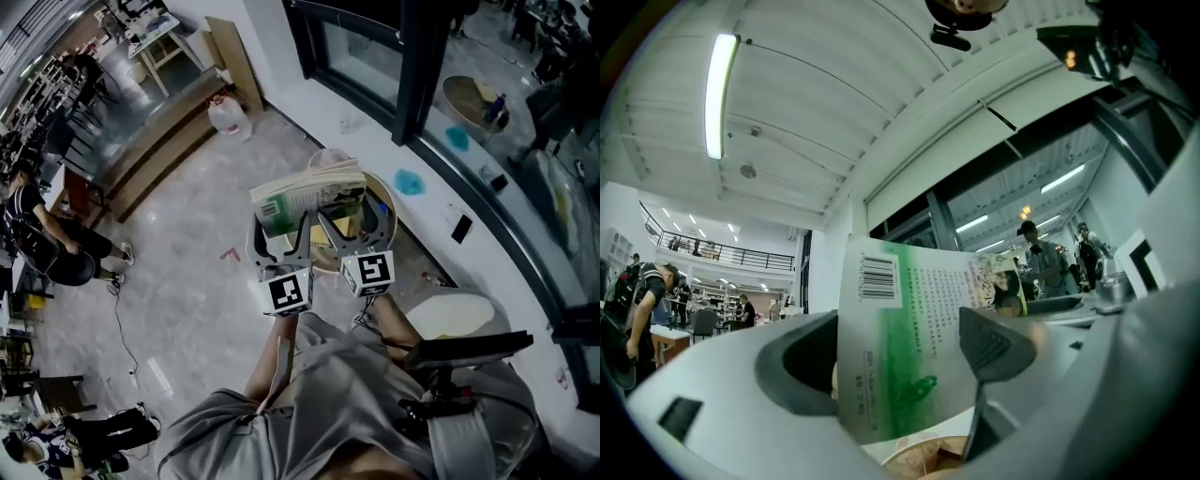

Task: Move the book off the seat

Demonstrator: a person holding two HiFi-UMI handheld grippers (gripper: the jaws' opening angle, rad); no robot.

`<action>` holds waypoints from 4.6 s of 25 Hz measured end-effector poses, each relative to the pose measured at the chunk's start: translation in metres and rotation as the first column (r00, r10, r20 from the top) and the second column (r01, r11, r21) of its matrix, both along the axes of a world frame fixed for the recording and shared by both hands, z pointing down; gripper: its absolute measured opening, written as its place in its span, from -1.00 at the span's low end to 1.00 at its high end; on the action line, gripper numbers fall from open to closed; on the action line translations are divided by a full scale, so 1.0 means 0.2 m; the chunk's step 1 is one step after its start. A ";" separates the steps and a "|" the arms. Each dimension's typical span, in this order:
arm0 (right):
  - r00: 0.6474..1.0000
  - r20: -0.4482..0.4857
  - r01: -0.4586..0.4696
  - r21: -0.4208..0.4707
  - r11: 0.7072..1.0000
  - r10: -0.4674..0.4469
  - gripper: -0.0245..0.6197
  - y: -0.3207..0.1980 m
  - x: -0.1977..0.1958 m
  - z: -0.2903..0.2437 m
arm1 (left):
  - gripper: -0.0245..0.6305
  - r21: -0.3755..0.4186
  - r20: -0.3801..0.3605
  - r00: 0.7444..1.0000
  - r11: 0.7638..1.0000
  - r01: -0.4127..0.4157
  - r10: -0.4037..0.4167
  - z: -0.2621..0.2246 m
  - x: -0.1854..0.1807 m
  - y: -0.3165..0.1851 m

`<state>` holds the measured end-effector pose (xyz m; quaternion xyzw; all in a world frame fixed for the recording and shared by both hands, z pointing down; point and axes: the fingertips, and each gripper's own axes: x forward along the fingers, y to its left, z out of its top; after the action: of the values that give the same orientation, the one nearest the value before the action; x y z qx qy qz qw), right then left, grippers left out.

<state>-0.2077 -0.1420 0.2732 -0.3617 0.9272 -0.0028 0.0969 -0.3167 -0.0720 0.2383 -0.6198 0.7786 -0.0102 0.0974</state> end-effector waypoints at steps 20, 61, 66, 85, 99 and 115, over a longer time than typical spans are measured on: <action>0.944 -0.071 -0.321 0.047 0.946 0.323 0.28 -0.68 -0.53 -0.10 | 0.29 0.166 -0.090 0.937 0.933 -0.319 0.337 -0.08 -0.64 -0.89; 0.945 -0.131 -0.316 -0.113 0.942 0.301 0.28 -0.92 -0.55 0.25 | 0.29 -0.010 -0.143 0.923 0.932 -0.361 0.356 0.29 -0.64 -1.18; 0.939 -0.170 -0.329 -0.180 0.927 0.301 0.28 -0.99 -0.53 0.50 | 0.29 -0.079 -0.173 0.914 0.920 -0.384 0.367 0.54 -0.61 -1.27; 0.917 -0.291 -0.382 -0.432 0.817 0.275 0.28 -1.02 -0.47 1.82 | 0.29 -0.364 -0.276 0.888 0.815 -0.452 0.368 1.87 -0.51 -1.39; 0.893 -0.406 -0.409 -0.550 0.728 0.194 0.28 -0.91 -0.42 2.86 | 0.29 -0.533 -0.315 0.903 0.734 -0.422 0.291 2.91 -0.44 -1.27; 0.874 -0.483 -0.410 -0.685 0.602 0.045 0.28 -0.59 -0.42 3.37 | 0.29 -0.692 -0.416 0.897 0.588 -0.418 0.149 3.50 -0.51 -1.00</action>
<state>-0.2912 -0.2591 0.9468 -0.4778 0.7779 -0.3081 -0.2678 -0.4182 -0.2728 0.9374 -0.7125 0.5937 -0.2247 -0.2992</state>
